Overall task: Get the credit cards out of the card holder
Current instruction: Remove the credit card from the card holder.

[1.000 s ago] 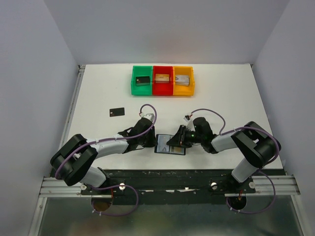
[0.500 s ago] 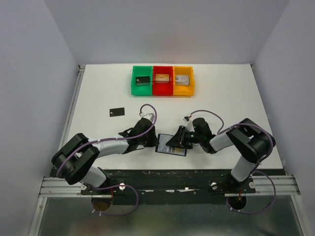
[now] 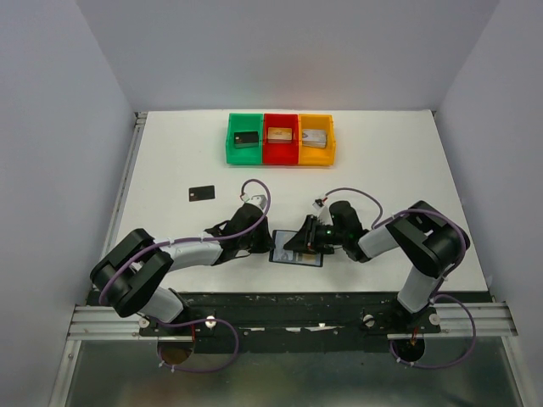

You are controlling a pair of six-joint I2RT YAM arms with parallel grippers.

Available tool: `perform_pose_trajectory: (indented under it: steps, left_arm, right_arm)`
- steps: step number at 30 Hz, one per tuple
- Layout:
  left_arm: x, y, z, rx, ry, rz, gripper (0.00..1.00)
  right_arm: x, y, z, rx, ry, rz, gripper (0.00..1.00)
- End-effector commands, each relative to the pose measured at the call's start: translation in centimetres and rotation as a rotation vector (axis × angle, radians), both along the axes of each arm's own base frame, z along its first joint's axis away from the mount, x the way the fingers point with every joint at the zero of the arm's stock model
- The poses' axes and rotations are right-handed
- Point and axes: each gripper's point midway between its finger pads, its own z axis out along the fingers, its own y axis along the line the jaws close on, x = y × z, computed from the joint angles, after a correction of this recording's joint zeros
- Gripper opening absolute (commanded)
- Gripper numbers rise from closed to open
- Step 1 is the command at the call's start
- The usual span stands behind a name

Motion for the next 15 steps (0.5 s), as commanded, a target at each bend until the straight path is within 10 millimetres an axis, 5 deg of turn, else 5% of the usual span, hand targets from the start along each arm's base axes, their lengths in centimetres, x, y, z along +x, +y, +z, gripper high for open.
perform_pose_trajectory:
  steps: [1, 15]
  left_arm:
    - [-2.4, 0.7, -2.5, 0.057, 0.091, -0.036, 0.0]
    - [-2.7, 2.1, -4.2, 0.118, 0.134, 0.012, 0.0]
  right_arm:
    - [0.2, 0.5, 1.1, 0.027, -0.036, 0.027, 0.34]
    - [-0.3, -0.8, 1.6, -0.049, -0.075, 0.033, 0.32]
